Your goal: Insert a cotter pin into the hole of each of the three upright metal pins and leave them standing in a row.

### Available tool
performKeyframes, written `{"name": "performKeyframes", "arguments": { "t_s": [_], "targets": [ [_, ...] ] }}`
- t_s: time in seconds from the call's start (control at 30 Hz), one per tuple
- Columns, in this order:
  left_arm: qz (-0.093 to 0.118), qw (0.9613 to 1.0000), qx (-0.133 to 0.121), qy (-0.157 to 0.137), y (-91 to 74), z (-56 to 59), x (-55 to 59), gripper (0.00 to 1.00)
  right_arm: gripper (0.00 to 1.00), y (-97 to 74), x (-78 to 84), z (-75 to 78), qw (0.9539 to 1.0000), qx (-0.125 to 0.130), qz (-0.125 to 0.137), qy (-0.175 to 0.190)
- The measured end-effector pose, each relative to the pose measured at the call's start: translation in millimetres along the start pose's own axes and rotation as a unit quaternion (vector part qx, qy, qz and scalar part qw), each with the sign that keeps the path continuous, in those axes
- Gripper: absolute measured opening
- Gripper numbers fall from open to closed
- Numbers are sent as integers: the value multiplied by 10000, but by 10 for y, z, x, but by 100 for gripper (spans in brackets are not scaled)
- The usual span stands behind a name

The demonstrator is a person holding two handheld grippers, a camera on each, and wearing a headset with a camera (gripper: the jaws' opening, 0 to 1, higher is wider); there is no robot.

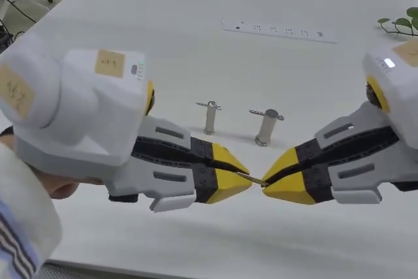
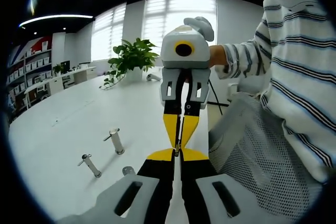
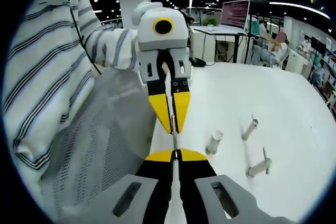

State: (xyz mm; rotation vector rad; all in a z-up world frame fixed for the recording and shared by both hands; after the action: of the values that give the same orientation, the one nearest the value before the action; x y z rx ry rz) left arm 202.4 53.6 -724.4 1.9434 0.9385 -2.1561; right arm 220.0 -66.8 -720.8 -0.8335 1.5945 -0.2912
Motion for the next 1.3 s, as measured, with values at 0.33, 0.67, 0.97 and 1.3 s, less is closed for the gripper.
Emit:
{"name": "performKeyframes", "arguments": {
  "t_s": [0.33, 0.67, 0.97, 1.3],
  "targets": [
    [-93, 9993, -359, 77, -13, -123, 105, 17, 4, 3, 69, 132, 9987, 250, -381, 246],
    [-413, 9902, -1327, -166, 34, -417, 357, 26, 4, -11, 221, 310, 9908, 525, -1022, 717],
    [-655, 9882, -1361, -243, 173, -492, 477, 27, 4, 48, 241, 503, 9887, 624, -1096, 816],
    [-881, 9891, -1146, -262, 340, -515, 590, 26, 4, 106, 318, 621, 9866, 579, -1245, 878]
  ]
}}
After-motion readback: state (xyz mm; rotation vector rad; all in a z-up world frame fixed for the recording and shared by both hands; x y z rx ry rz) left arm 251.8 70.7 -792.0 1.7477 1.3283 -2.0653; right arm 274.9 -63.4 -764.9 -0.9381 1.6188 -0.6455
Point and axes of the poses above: the centre of the closed fingertips' face, and the gripper's own axes: y roughly forward along the fingers, z roughly to its right, x roughly out of its underside, the point moved 7 cm from there along -y, roughly backward along the fingers, and after that the axes turned 13 degrees about -x, right-handed, at the moved point
